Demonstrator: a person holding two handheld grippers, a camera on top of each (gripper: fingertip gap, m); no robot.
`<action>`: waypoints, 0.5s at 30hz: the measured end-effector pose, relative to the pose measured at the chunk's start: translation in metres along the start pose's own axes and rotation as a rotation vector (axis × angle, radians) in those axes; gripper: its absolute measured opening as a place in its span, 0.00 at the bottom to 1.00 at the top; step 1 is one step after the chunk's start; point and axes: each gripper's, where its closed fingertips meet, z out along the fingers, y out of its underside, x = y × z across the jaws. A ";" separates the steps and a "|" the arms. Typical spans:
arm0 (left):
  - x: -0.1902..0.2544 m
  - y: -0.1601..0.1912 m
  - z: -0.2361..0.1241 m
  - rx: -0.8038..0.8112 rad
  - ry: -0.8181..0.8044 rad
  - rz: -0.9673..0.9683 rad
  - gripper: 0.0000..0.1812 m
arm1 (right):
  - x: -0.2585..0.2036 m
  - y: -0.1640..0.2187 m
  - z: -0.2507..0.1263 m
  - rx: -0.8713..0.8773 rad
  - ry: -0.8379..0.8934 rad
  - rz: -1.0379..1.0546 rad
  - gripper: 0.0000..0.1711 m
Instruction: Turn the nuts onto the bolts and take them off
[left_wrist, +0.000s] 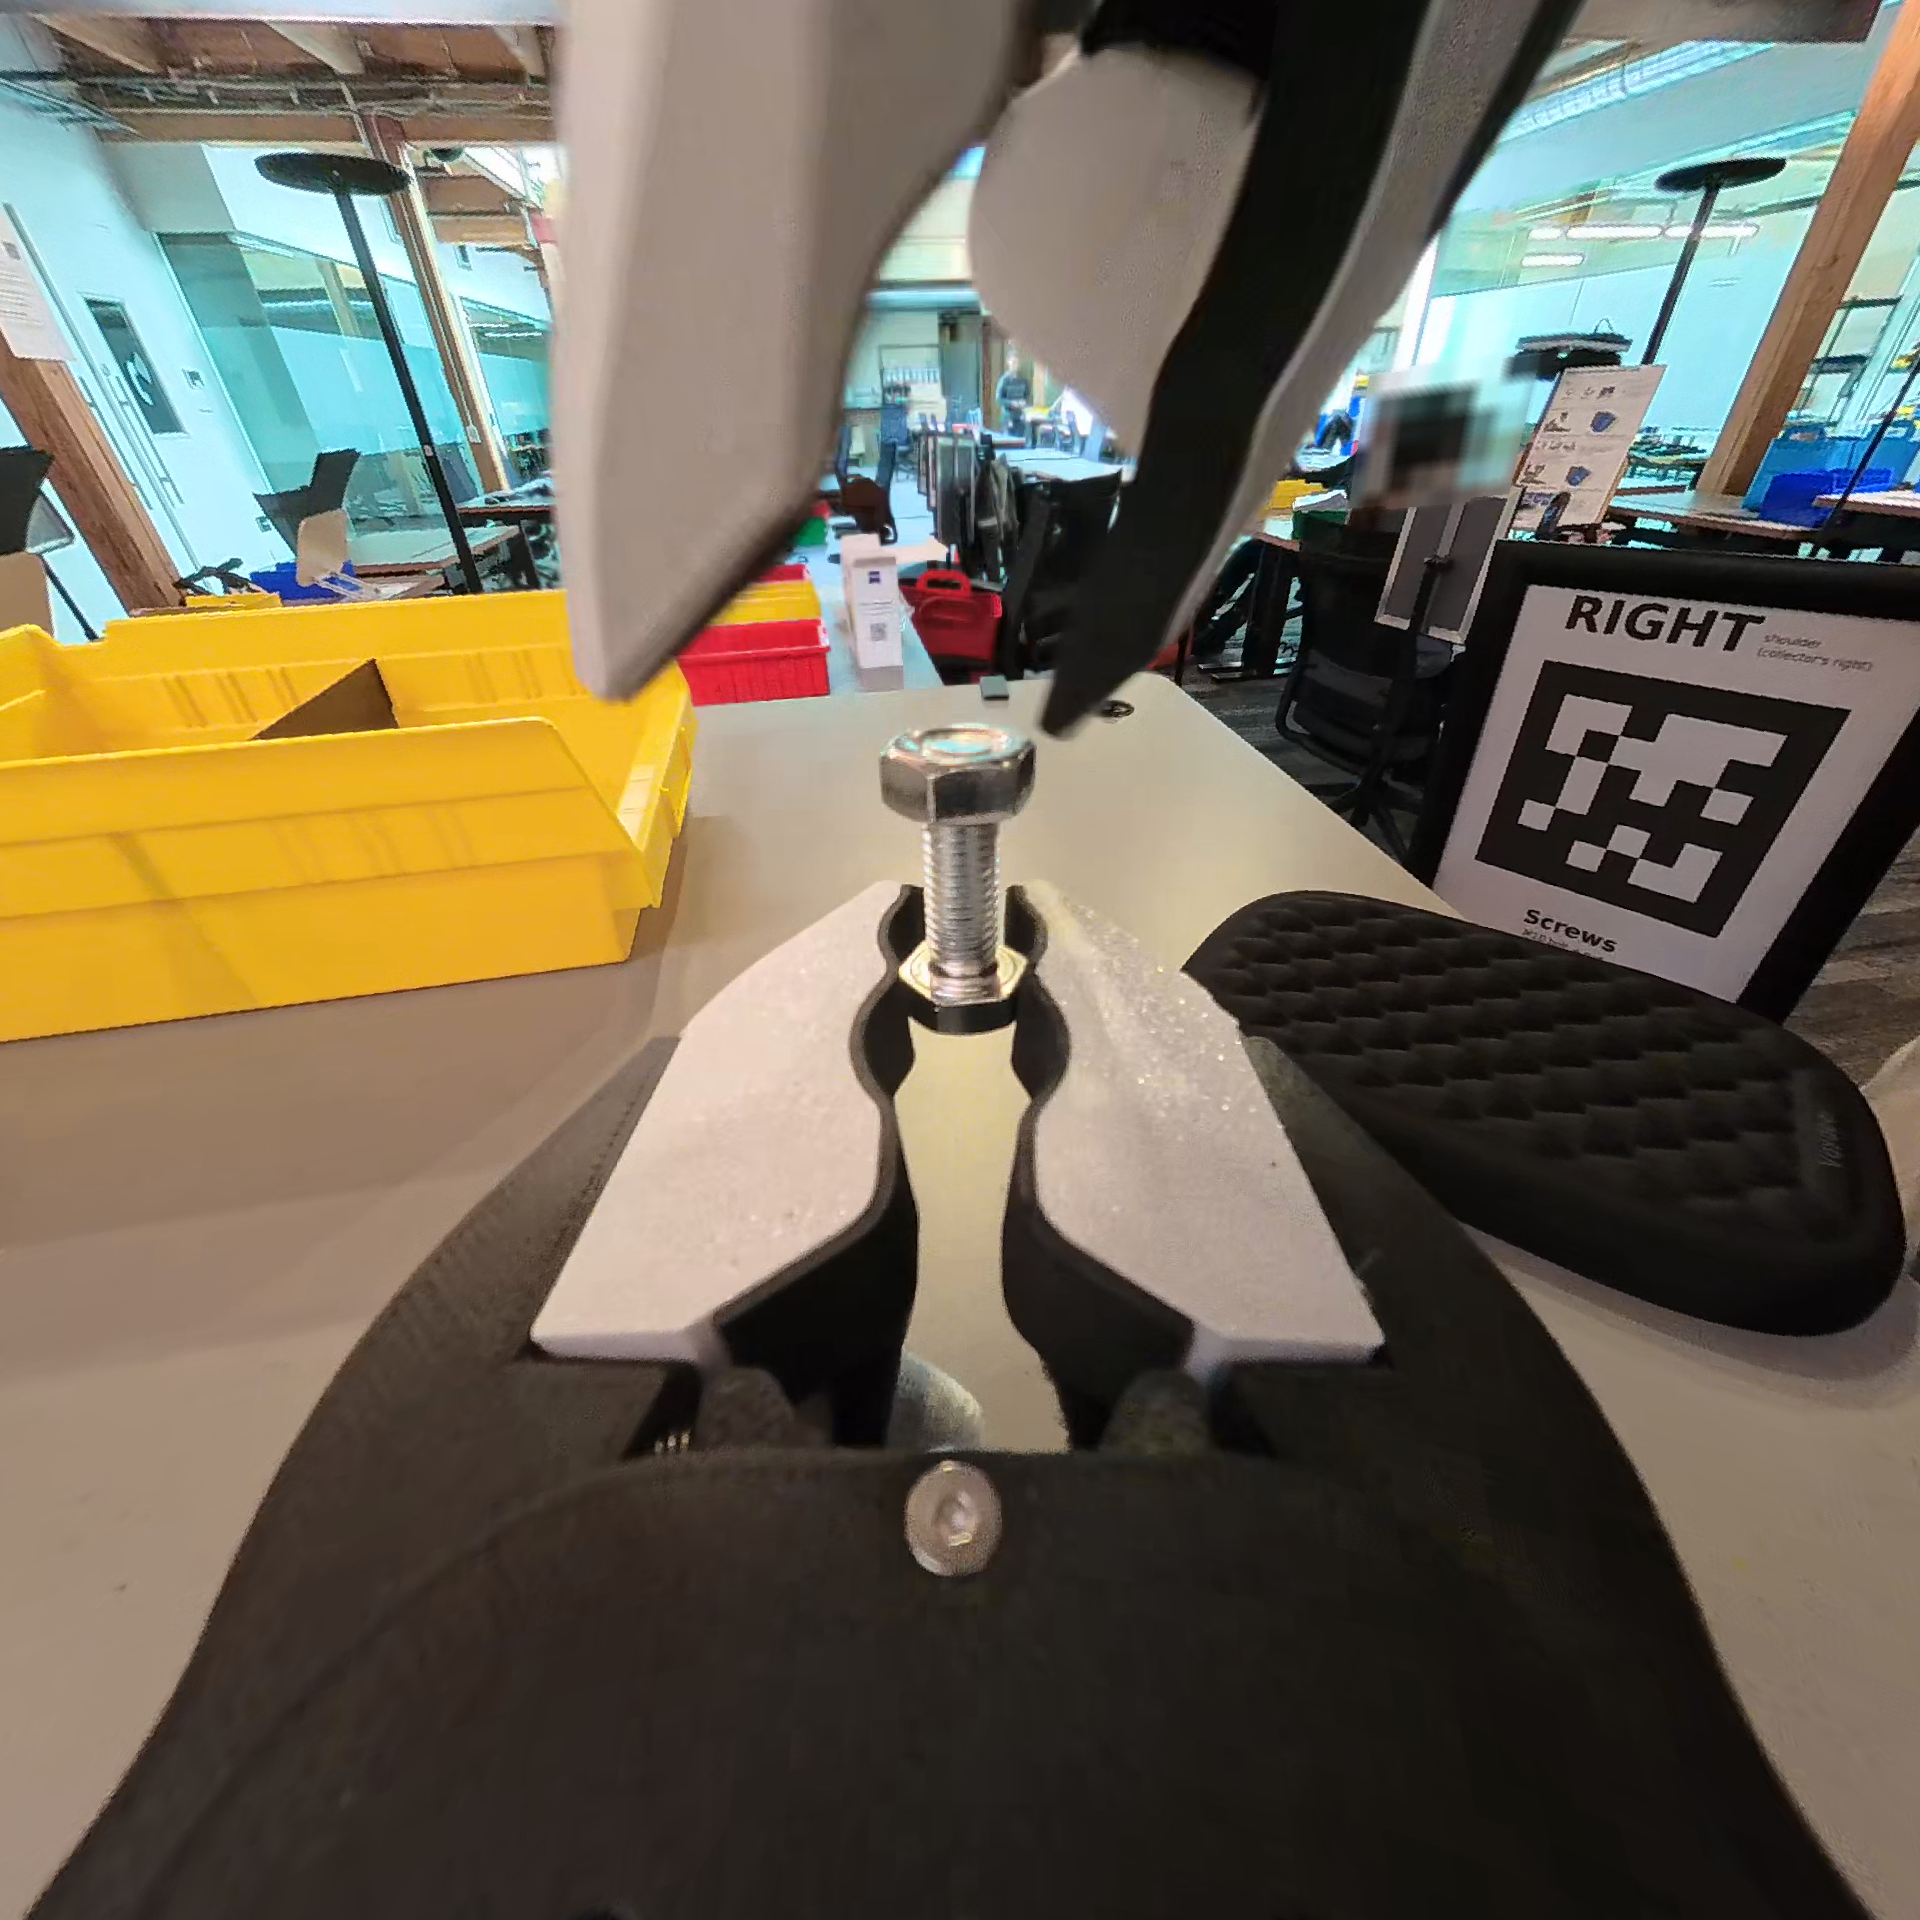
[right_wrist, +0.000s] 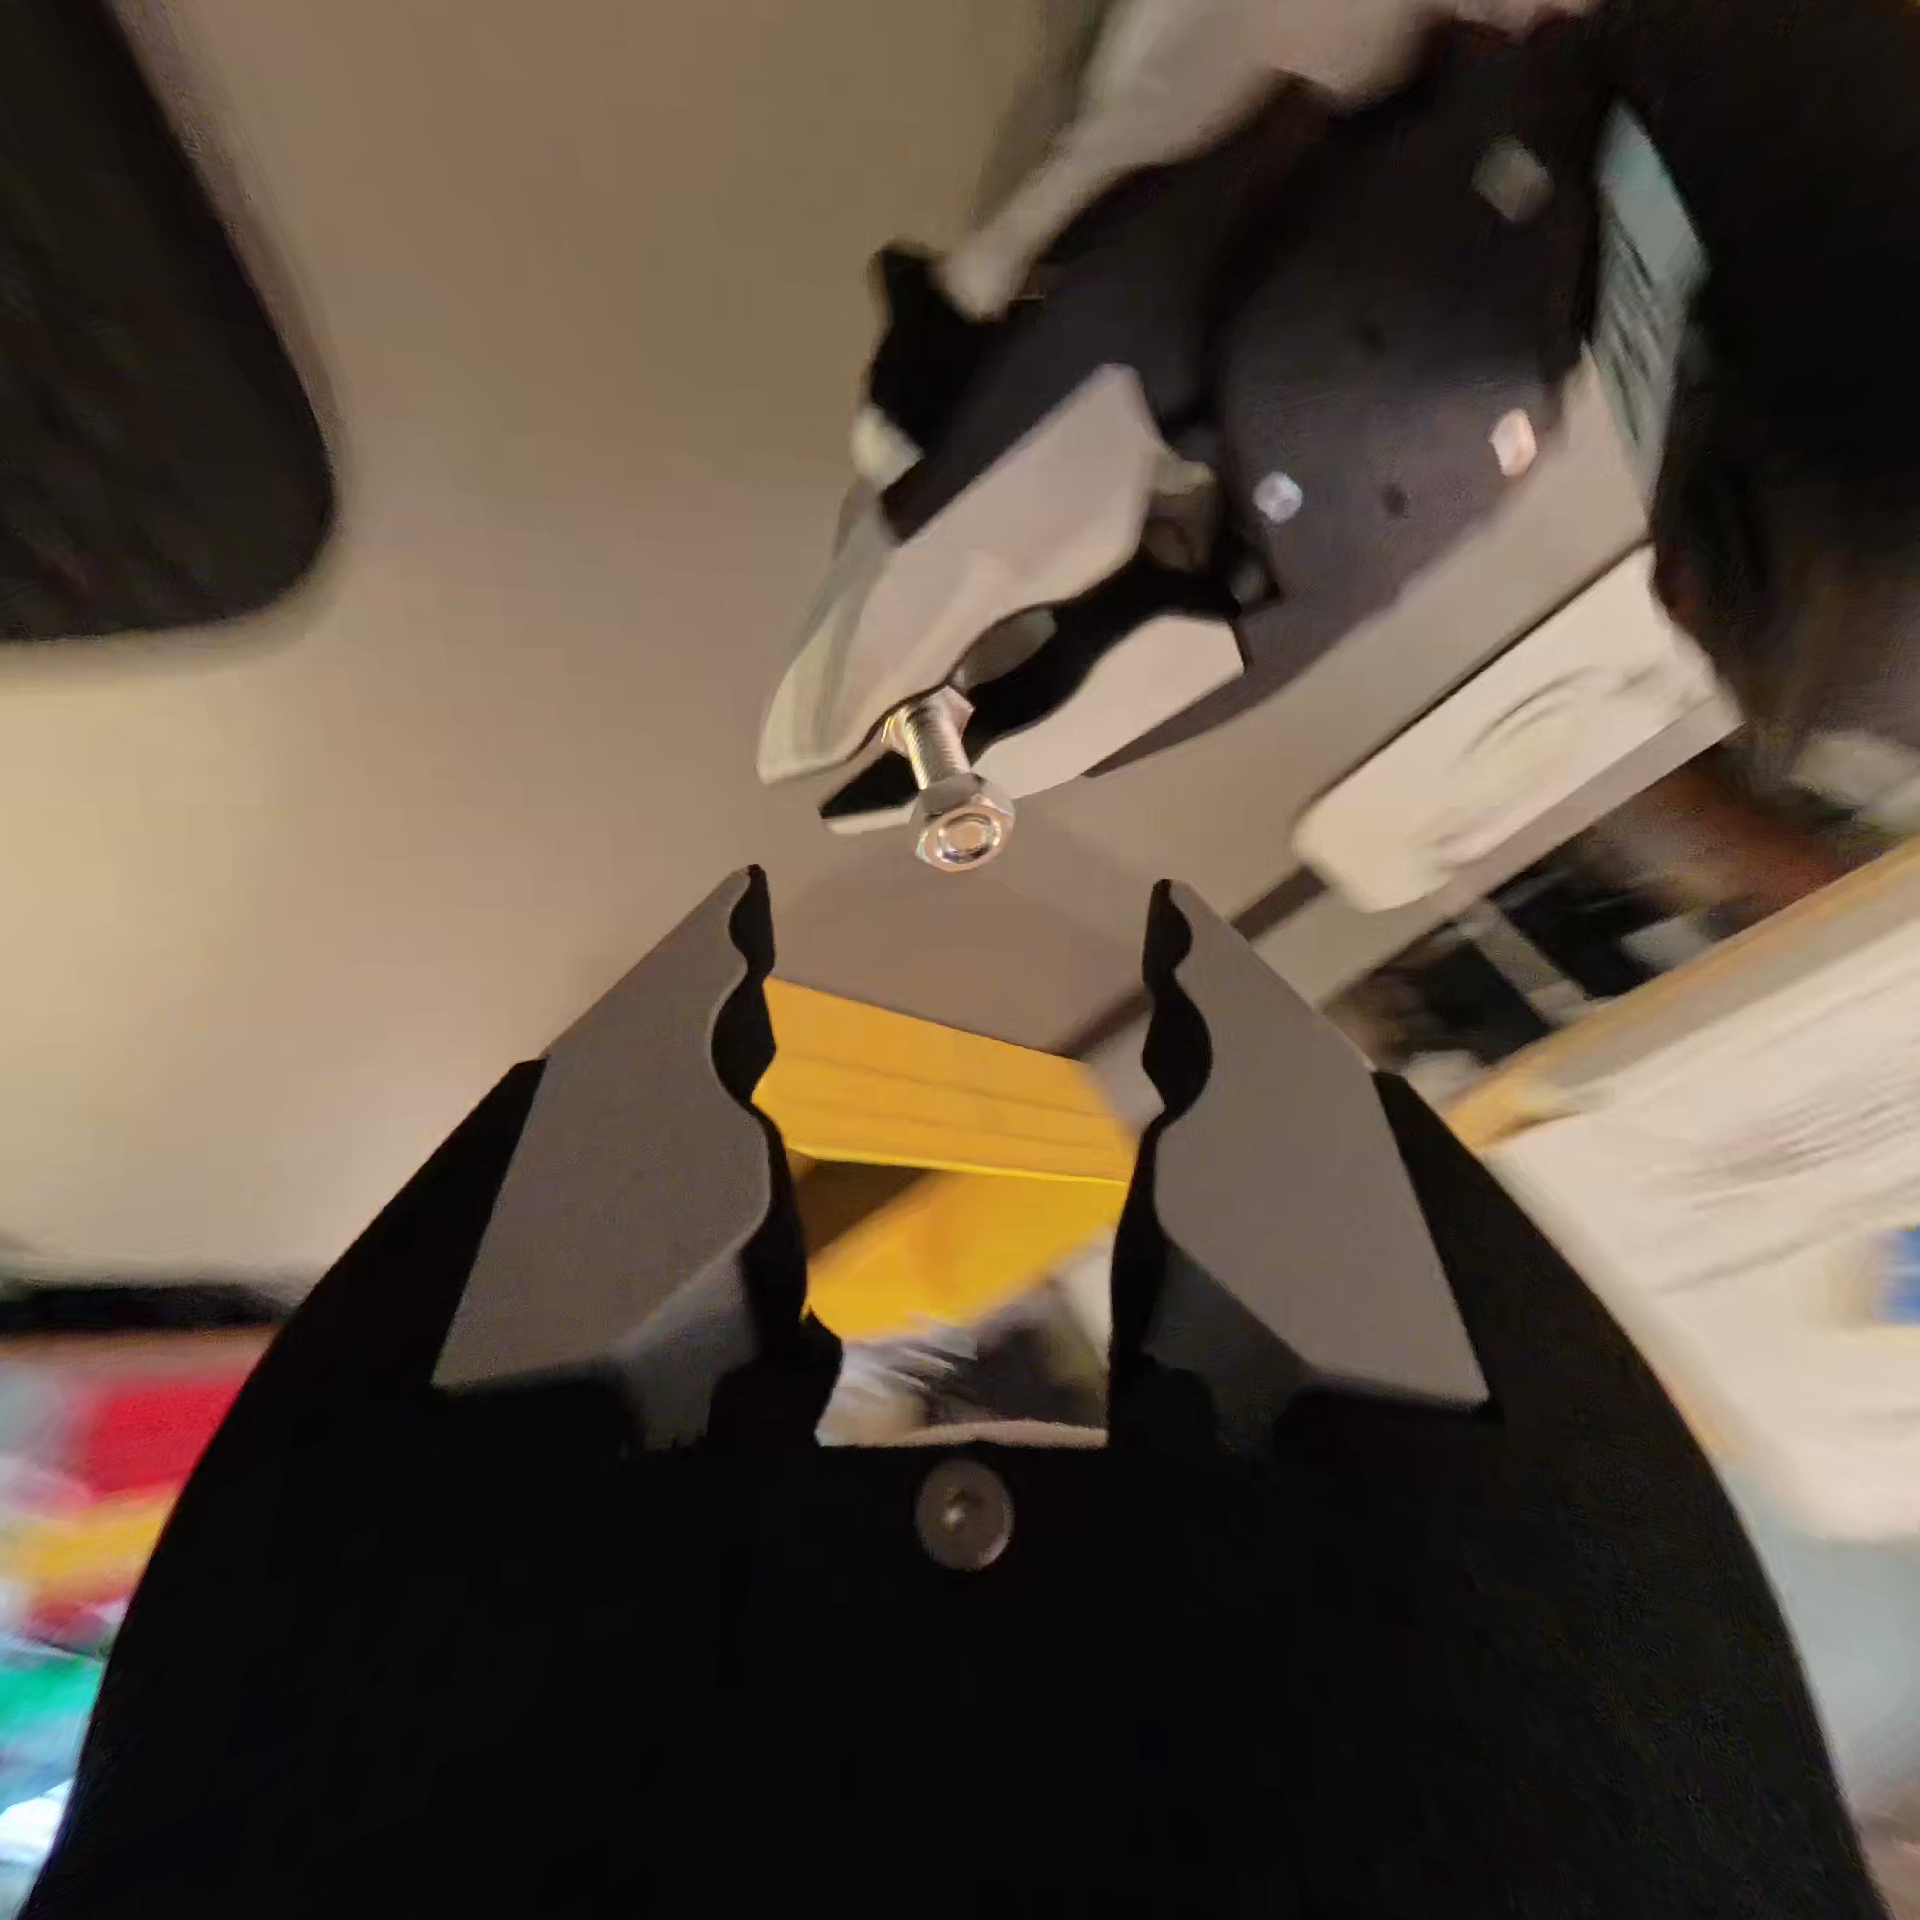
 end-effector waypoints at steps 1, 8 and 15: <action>0.000 0.000 0.000 -0.001 0.000 0.000 0.08 | 0.003 -0.003 -0.003 0.068 -0.030 0.191 0.39; -0.001 0.000 0.000 -0.003 -0.004 0.002 0.08 | 0.004 -0.014 -0.006 0.437 -0.307 1.164 0.23; -0.001 0.000 0.000 -0.002 -0.004 0.000 0.08 | -0.001 -0.017 0.004 0.448 -0.291 1.189 0.09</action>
